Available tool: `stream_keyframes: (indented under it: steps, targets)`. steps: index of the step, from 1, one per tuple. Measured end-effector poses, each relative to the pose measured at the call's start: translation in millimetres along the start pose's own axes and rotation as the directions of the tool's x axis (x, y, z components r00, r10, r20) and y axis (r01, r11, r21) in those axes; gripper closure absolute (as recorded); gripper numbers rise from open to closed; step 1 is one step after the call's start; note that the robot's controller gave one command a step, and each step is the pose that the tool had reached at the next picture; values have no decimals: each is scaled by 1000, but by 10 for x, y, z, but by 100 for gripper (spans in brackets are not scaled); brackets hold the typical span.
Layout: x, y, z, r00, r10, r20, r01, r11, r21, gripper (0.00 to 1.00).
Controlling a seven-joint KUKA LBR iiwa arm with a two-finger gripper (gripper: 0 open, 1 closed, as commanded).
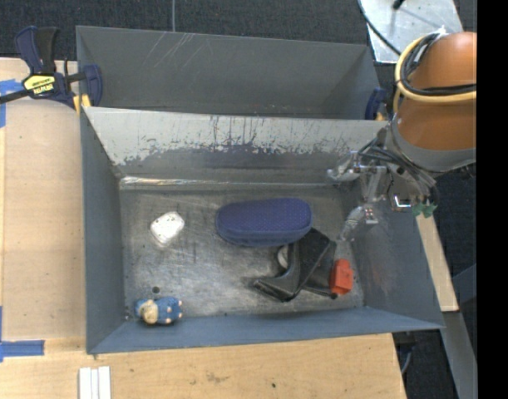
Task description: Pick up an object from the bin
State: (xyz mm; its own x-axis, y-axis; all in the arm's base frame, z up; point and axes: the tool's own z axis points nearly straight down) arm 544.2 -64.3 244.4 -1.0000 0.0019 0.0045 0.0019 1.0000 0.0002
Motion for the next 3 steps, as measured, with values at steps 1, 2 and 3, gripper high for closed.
stream_keyframes:
  steps: [1,2,3]
  targets:
    - [-38,544,1192,992,122,3,-122,992,-3,0]
    - [-185,764,1586,998,60,4,-60,998,-1,0]
    - [-202,754,1553,998,61,10,-61,998,-1,100]
